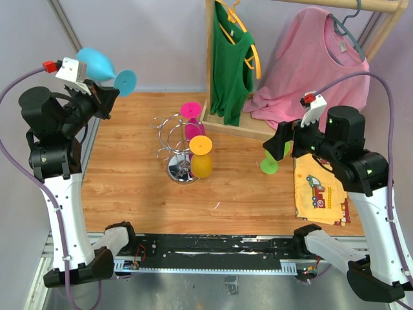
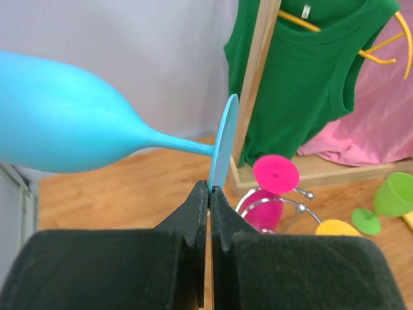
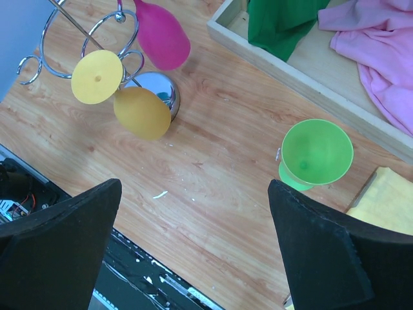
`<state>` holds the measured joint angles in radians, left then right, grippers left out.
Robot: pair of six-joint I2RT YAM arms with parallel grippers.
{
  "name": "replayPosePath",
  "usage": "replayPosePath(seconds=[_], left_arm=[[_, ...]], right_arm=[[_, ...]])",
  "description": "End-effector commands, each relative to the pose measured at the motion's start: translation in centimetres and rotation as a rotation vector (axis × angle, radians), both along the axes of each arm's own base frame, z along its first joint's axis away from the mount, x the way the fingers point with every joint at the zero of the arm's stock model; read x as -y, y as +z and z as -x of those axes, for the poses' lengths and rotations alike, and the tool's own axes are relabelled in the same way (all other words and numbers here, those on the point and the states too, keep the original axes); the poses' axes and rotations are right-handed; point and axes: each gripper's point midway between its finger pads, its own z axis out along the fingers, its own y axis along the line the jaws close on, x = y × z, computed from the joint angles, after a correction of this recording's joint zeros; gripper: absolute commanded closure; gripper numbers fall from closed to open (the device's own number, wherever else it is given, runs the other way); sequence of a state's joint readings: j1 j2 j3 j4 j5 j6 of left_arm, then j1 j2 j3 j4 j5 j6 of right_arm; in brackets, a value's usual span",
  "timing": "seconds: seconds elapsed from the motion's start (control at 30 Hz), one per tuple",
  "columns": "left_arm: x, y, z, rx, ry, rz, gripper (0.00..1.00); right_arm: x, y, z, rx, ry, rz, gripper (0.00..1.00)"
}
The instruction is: Take the wine glass off the wine glass rack
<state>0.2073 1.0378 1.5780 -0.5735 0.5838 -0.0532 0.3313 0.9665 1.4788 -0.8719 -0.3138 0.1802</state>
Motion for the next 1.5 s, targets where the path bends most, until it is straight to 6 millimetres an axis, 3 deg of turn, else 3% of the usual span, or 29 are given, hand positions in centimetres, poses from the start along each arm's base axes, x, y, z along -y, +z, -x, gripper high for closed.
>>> replayPosePath(seconds=[0.0, 0.23, 0.33, 0.53, 0.7, 0.9, 1.07, 1.3, 1.47], left_arm=[[0.9, 5.2, -0.1, 0.294, -0.064, -0.188, 1.00], [3.5, 7.0, -1.7, 0.444, -0.076, -0.362, 1.00], [5.1, 6.9, -2.9, 0.469, -0.074, -0.424, 1.00], [10.9, 5.2, -2.9, 0.540, -0.100, -0.573, 1.00], [16.6, 1.8, -0.8, 0.568, -0.182, -0.679, 1.00], [19.3, -2.9, 1.3, 0.544, -0.274, -0.767, 1.00], [21.0, -5.6, 4.1, 0.636, -0.337, -0.887, 1.00], [24.5, -8.1, 9.7, 0.884, -0.473, -1.060, 1.00], [27.1, -11.4, 13.7, 1.072, -0.600, -1.189, 1.00]], right_arm=[[1.0, 1.4, 0.1, 0.040, -0.043, -0.007, 0.02], [1.8, 2.0, 0.4, 0.043, -0.067, 0.017, 0.02], [2.0, 2.4, 0.5, 0.048, -0.079, 0.020, 0.02], [3.1, 3.1, 0.7, 0.068, -0.122, 0.048, 0.02], [4.5, 4.3, 1.2, 0.099, -0.183, 0.075, 0.02], [6.2, 6.2, 2.7, 0.157, -0.228, 0.099, 0.02], [6.7, 5.9, 3.8, 0.149, -0.235, 0.115, 0.02], [6.9, 5.1, 4.5, 0.128, -0.234, 0.122, 0.02], [6.8, 5.7, 5.3, 0.137, -0.209, 0.117, 0.02]])
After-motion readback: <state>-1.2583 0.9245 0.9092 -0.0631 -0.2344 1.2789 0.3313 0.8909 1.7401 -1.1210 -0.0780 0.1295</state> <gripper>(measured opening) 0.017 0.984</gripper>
